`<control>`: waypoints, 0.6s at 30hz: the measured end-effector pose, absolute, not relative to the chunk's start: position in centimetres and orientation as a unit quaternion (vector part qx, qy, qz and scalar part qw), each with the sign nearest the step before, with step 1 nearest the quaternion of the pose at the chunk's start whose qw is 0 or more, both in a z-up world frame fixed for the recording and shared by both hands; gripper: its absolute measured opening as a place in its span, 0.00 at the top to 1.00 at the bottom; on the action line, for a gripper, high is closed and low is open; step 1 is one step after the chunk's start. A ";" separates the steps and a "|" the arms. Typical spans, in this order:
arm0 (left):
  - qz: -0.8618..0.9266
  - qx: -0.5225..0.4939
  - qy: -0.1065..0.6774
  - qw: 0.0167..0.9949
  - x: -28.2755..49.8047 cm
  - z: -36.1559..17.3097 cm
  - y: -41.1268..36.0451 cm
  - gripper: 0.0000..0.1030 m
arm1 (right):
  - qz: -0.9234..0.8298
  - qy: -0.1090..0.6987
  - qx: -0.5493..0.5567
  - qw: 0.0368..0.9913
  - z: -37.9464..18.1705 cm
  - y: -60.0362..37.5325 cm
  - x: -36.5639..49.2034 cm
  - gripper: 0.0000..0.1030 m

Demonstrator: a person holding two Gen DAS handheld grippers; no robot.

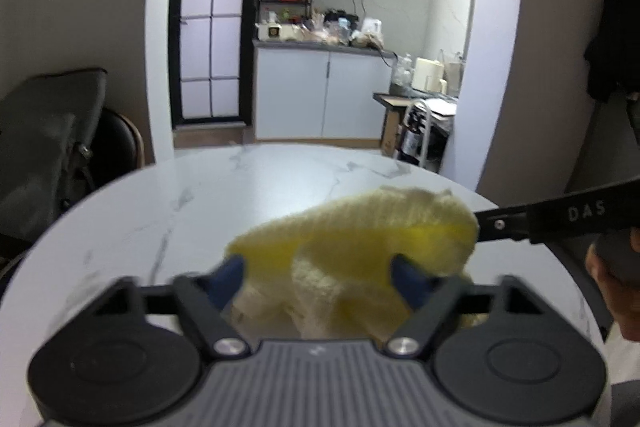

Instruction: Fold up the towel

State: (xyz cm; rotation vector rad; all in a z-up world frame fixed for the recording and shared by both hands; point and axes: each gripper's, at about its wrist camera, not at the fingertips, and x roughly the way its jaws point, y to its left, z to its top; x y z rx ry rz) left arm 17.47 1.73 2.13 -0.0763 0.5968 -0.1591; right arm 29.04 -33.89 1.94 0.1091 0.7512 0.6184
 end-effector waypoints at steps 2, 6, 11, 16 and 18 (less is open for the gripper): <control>-0.083 -0.046 0.301 0.949 17.6 1.9 2.0 0.83 | 0.302 0.362 0.052 0.880 1.9 -33.6 28.9 0.15; -0.090 -0.049 0.296 0.950 17.2 1.9 2.6 0.85 | 0.312 0.357 0.061 0.878 2.1 -33.3 28.7 0.15; -0.094 -0.047 0.295 0.950 16.5 2.0 3.2 0.85 | 0.342 0.343 0.061 0.873 2.7 -32.2 27.7 0.15; -0.090 -0.040 0.298 0.949 15.6 2.3 3.6 0.68 | 0.378 0.330 0.045 0.864 3.3 -30.8 26.6 0.15; -0.085 -0.034 0.295 0.951 15.2 2.5 3.7 0.49 | 0.384 0.329 0.036 0.862 3.4 -30.1 26.2 0.15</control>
